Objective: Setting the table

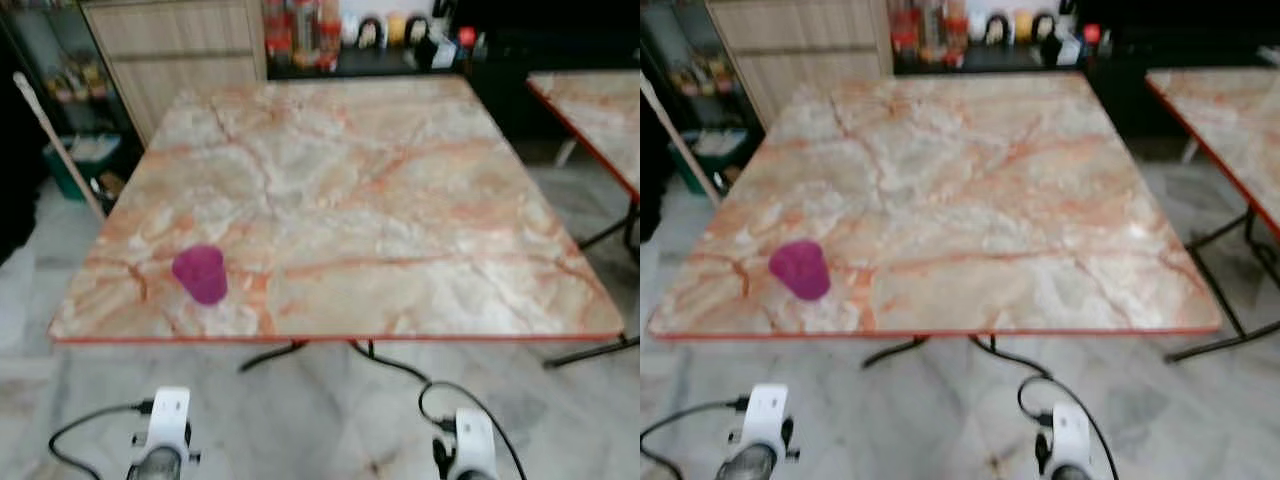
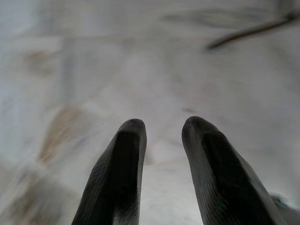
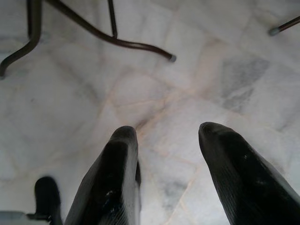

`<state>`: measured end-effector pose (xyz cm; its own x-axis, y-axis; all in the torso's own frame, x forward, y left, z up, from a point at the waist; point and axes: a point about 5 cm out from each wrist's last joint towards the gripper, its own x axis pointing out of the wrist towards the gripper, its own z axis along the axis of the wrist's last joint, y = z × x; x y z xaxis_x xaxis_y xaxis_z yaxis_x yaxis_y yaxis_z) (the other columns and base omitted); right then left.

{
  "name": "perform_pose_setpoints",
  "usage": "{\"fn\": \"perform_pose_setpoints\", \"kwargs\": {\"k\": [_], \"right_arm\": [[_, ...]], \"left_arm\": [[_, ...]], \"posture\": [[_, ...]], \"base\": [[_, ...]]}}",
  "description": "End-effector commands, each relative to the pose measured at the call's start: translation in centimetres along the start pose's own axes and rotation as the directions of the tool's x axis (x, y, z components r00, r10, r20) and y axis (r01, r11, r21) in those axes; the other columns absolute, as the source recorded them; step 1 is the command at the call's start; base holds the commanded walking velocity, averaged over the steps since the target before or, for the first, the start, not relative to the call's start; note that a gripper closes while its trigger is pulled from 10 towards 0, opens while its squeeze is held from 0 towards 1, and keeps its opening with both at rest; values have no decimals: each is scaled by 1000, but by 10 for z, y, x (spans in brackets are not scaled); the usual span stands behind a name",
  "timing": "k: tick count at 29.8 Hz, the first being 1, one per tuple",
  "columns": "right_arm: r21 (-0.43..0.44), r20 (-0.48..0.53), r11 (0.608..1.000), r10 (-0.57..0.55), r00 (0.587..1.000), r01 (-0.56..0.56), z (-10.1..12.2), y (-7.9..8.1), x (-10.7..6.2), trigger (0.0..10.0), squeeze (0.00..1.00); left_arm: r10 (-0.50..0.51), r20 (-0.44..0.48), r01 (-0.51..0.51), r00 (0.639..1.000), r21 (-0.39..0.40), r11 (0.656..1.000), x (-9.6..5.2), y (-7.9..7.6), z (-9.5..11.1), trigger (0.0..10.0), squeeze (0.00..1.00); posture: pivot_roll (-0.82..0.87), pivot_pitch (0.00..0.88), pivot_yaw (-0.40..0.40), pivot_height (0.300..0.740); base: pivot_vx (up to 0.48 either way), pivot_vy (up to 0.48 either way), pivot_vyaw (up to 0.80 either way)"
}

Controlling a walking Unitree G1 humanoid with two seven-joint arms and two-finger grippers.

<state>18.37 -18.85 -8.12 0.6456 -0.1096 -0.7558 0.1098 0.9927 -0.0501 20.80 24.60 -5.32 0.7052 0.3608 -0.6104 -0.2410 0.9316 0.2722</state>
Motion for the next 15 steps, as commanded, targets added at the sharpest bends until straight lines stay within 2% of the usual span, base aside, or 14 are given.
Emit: {"fn": "perform_pose_setpoints", "kwargs": {"k": [1,2,4,7,8,9,10,11,12,13,14,15], "right_arm": [[1,-16,1000,5,1000,-5,-4,2,-1,10000,0],[1,-16,1000,5,1000,-5,-4,2,-1,10000,0],[0,-15,1000,4,1000,-4,-4,2,-1,10000,0],[0,-14,1000,3,1000,-3,-3,2,-1,10000,0],[-1,-14,1000,4,1000,-4,-3,2,-1,10000,0],[-1,-14,1000,3,1000,-3,-3,2,-1,10000,0],[-1,-15,1000,3,1000,-3,-3,2,-1,10000,0],[-2,-17,1000,4,1000,-4,-3,2,-1,10000,0],[-7,-18,1000,7,1000,-7,-3,3,0,10000,0],[-7,-18,1000,7,1000,-7,-3,3,0,10000,0],[-7,-18,1000,7,1000,-7,-3,3,0,10000,0],[-6,-17,1000,7,1000,-7,-3,4,0,10000,0]], "left_arm": [[120,-5,-121,993,-51,991,1,22,-2,10000,0],[120,-5,-121,993,-51,991,1,22,-2,10000,0],[237,11,-236,971,-72,969,2,38,4,10000,0],[446,59,-437,893,-123,891,2,71,20,10000,0],[480,73,-468,874,-139,873,1,76,24,10000,0],[524,125,-508,842,-141,850,2,85,37,10000,0],[576,235,-562,783,-128,817,2,98,64,10000,0],[585,301,-584,753,-103,805,2,102,80,10000,0],[560,438,-597,703,-66,800,2,104,113,10000,0],[546,484,-599,684,-56,799,1,104,125,10000,0],[546,484,-599,684,-56,799,1,104,125,10000,0],[532,537,-604,654,-53,795,0,103,141,10000,0]], "posture": [[70,143,-8,740],[70,143,-8,740],[72,150,-9,740],[74,156,-10,740],[74,156,-10,740],[77,156,-11,740],[79,155,-10,740],[79,155,-10,740],[81,153,-10,740],[82,153,-9,740],[82,153,-9,740],[81,150,-7,740]], "base": [[0,0,0],[0,0,0],[0,0,0],[0,0,0],[0,0,0],[0,0,0],[0,0,0],[0,0,0],[0,0,0],[0,0,0],[0,0,0],[0,0,0]]}}
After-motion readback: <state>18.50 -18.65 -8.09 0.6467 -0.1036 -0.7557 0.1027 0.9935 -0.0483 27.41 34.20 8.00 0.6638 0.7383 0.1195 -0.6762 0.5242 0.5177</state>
